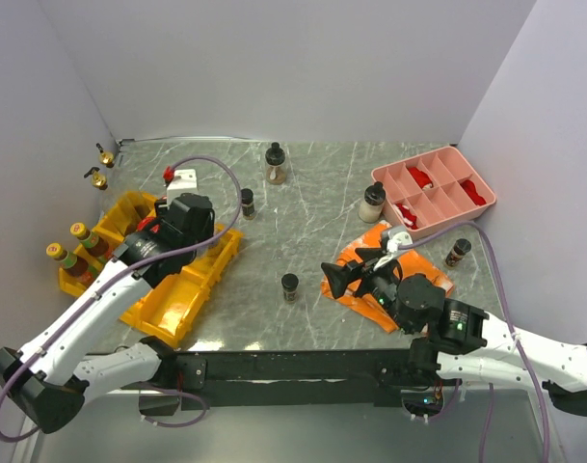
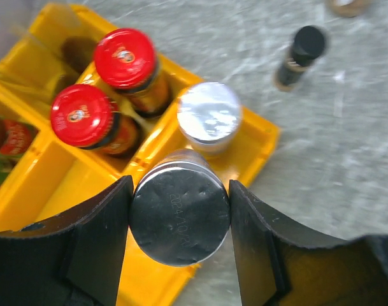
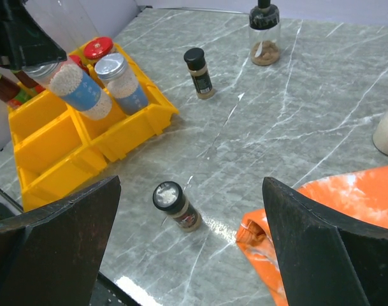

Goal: Organize the condiment bottles
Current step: Pick up the bottle from the center of the board, then place the bottle in the storage box.

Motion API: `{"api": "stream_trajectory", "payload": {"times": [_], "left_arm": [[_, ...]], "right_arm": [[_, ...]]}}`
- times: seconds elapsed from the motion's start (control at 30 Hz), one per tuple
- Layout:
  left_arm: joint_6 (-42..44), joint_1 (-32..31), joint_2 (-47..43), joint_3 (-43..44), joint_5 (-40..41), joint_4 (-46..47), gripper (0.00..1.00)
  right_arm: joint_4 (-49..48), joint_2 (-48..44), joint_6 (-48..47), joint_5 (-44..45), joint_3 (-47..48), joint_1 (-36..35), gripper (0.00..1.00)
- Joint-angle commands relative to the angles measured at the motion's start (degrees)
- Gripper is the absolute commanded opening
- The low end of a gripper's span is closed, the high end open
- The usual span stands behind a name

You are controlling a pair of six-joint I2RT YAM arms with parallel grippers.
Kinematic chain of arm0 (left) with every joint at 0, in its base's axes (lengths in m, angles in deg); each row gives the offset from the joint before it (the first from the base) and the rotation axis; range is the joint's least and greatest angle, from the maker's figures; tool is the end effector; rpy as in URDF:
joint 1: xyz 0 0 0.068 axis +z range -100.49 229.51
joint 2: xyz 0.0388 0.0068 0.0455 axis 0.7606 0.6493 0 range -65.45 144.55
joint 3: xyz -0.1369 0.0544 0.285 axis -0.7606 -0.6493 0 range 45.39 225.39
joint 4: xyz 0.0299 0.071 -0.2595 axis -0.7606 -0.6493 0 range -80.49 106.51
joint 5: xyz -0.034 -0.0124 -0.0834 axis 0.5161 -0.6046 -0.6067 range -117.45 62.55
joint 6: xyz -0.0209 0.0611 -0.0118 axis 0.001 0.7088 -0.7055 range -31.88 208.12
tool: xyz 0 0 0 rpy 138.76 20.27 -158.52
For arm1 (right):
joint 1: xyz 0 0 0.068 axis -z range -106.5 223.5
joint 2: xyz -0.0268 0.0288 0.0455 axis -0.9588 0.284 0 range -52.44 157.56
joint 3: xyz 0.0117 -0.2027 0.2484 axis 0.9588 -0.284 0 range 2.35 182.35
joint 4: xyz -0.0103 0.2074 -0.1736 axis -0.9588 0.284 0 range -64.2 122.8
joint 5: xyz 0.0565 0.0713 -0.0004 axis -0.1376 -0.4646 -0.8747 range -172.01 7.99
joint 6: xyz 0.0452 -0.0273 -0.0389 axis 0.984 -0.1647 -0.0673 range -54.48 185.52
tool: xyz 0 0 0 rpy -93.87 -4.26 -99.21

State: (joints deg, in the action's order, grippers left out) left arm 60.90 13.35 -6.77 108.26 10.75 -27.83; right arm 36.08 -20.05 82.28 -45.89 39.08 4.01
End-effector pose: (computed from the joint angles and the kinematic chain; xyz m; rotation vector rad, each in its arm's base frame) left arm 0.1758 -0.0889 0.3857 -0.1714 2.0969 0.1049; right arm 0.0706 0.1017 0.3486 -0.2932 1.6654 0.6136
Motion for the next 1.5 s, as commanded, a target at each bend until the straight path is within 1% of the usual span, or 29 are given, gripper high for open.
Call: {"api": "stream_trajectory", "payload": {"times": [0.0,0.17,0.33,0.53,0.67,0.73,0.8,0.83,0.87,0.9,0.93,0.97,1.0,1.13,1.17,1.3,1.33,1.4,1.43,1.47], "left_arm": [[4.02,4.08,-1.29,-1.35,-2.42,9.08,0.01],[5.16,5.05,1.26,-2.05,-3.04,11.99,0.01],[3.76,5.84,4.08,-2.05,-2.78,11.73,0.01],[-1.78,6.63,6.80,-3.80,0.56,10.23,0.01],[-6.86,6.89,6.54,-7.49,-0.31,12.95,0.01],[-9.24,6.98,5.58,-8.90,0.91,14.36,0.01],[-10.65,7.25,5.31,-9.70,2.23,13.84,0.09],[-11.88,7.33,5.31,-9.78,3.80,13.58,0.16],[-12.32,7.51,5.40,-10.05,4.25,13.49,0.31],[-12.68,7.51,5.66,-10.31,4.43,13.66,0.35],[-12.85,7.51,5.75,-10.57,4.26,14.27,0.37],[-12.77,7.60,6.36,-11.01,3.39,14.37,0.42],[-12.94,7.60,6.71,-11.10,3.12,14.37,0.45],[-13.73,7.69,8.38,-10.23,3.20,12.00,0.58],[-14.00,7.69,8.56,-10.05,3.72,11.56,0.68],[-14.35,7.69,7.60,-9.35,3.29,10.06,0.77],[-14.00,7.77,7.25,-9.00,3.03,9.89,0.82],[-13.74,7.77,6.19,-8.03,2.24,7.87,0.88],[-13.73,7.69,5.84,-6.29,2.23,6.56,0.93],[-13.47,7.77,5.23,-5.31,2.15,4.46,0.95]], "right_arm": [[-0.26,-1.09,0.74,-0.35,-1.05,0.24,1.00],[-0.44,-2.23,0.65,-0.35,-2.10,0.24,1.00],[-0.26,-4.60,1.09,-0.70,-3.68,0.32,1.00],[-1.76,-6.28,0.83,-1.75,-5.09,0.24,1.00],[-2.55,-5.75,0.74,-3.59,-5.79,0.24,1.00],[-2.73,-5.05,0.74,-3.77,-6.23,0.24,1.00],[-1.76,-4.43,1.00,-4.21,-5.62,0.24,1.00],[-1.32,-4.34,0.83,-4.48,-5.44,0.15,1.00],[-1.32,-4.43,0.74,-4.65,-5.35,0.24,1.00],[-1.32,-4.52,0.56,-5.00,-5.27,0.24,1.00],[-1.41,-4.69,0.30,-5.18,-5.35,0.24,1.00],[-1.75,-5.22,0.21,-5.27,-5.44,0.32,1.00],[-1.76,-5.40,0.21,-5.36,-5.62,0.24,1.00],[-1.06,-6.10,1.00,-5.36,-5.44,0.24,1.00],[-0.71,-6.45,1.09,-5.36,-5.27,0.24,1.00],[0.26,-7.33,1.44,-4.92,-4.92,0.24,1.00],[0.44,-7.68,1.61,-4.92,-4.83,0.24,1.00],[0.61,-7.86,1.79,-5.09,-4.48,0.24,1.00],[1.14,-7.77,1.79,-5.27,-4.13,0.24,1.00],[1.40,-7.60,1.88,-5.44,-3.51,0.24,1.00]]}}
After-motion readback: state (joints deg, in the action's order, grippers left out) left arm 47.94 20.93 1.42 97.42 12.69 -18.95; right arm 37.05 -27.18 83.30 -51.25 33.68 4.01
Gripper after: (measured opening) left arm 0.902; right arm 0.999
